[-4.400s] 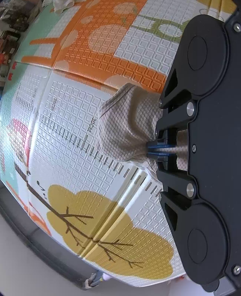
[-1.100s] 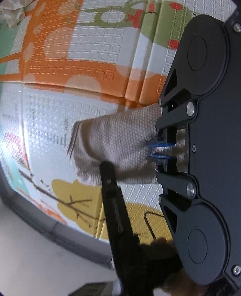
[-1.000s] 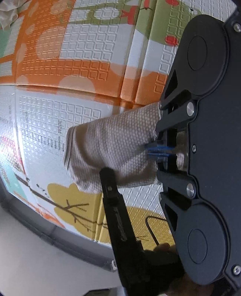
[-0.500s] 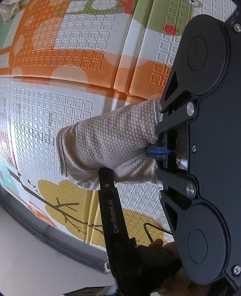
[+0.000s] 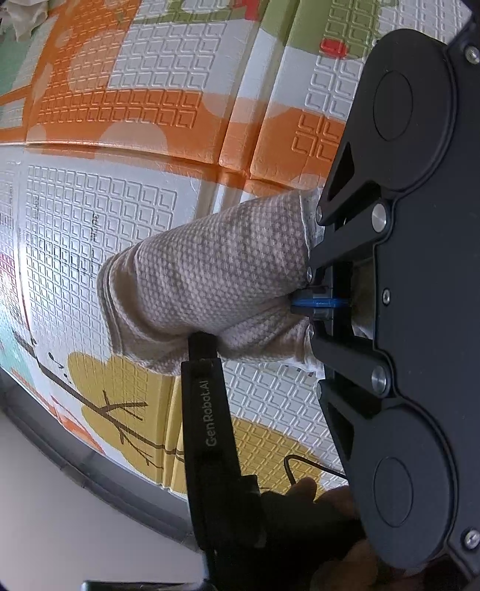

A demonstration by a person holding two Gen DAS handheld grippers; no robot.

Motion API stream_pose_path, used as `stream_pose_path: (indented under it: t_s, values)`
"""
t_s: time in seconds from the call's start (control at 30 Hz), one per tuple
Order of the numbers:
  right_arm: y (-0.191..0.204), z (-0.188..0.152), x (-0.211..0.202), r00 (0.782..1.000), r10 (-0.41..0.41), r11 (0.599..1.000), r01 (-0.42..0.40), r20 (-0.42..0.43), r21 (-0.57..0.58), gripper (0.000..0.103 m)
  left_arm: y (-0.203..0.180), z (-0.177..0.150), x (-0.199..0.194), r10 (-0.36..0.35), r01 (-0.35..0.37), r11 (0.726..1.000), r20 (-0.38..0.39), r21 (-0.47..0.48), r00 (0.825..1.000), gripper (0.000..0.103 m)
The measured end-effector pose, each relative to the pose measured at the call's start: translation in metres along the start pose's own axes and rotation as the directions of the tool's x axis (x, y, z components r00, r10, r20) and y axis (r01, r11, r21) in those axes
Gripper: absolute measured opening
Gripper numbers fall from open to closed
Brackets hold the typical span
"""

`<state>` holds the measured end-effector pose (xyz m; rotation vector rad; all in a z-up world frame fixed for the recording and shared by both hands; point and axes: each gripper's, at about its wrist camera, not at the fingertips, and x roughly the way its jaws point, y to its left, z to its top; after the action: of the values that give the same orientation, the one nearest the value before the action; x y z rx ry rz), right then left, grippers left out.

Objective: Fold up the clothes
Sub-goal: 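Hold the beige knit end with both grippers and straighten it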

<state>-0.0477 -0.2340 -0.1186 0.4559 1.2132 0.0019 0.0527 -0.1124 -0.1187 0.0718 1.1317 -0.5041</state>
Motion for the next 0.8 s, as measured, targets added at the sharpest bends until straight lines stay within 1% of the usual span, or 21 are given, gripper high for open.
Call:
stream_pose_path:
  t_s: [0.07, 0.2, 0.3, 0.4, 0.53, 0.6, 0.7, 0.8]
  values:
    - [0.001, 0.003, -0.001, 1.000, 0.000, 1.000, 0.000, -0.003, 0.001, 0.000, -0.002, 0.003, -0.006, -0.014, 0.014, 1.000, 0.010, -0.006, 1.000, 0.025]
    - [-0.006, 0.003, -0.008, 1.000, 0.027, 0.999, -0.027, 0.012, 0.044, 0.000, -0.007, 0.008, -0.019, -0.041, 0.041, 0.999, 0.037, -0.005, 0.998, 0.025]
    - [-0.010, 0.005, -0.020, 0.998, 0.057, 0.996, -0.060, 0.037, 0.073, 0.001, -0.012, 0.012, -0.031, -0.055, 0.055, 0.998, 0.063, 0.000, 0.997, 0.025]
    - [-0.011, 0.007, -0.034, 0.995, 0.080, 0.993, -0.085, 0.063, 0.081, 0.005, -0.015, 0.017, -0.040, -0.070, 0.070, 0.998, 0.083, -0.002, 0.994, 0.025]
    - [-0.015, 0.007, -0.053, 0.990, 0.091, 0.990, -0.101, 0.105, 0.097, 0.005, -0.022, 0.023, -0.054, -0.095, 0.095, 0.995, 0.114, 0.006, 0.989, 0.025]
    - [-0.018, 0.007, -0.063, 0.987, 0.093, 0.989, -0.107, 0.134, 0.103, 0.005, -0.030, 0.024, -0.054, -0.122, 0.120, 0.992, 0.107, 0.029, 0.987, 0.024]
    - [-0.020, 0.004, -0.074, 0.984, 0.077, 0.991, -0.094, 0.163, 0.098, 0.005, -0.041, 0.025, -0.054, -0.163, 0.158, 0.986, 0.096, 0.063, 0.982, 0.025]
    - [-0.016, -0.004, -0.076, 0.983, 0.065, 0.994, -0.078, 0.171, 0.072, 0.005, -0.053, 0.026, -0.053, -0.203, 0.195, 0.976, 0.084, 0.097, 0.976, 0.025]
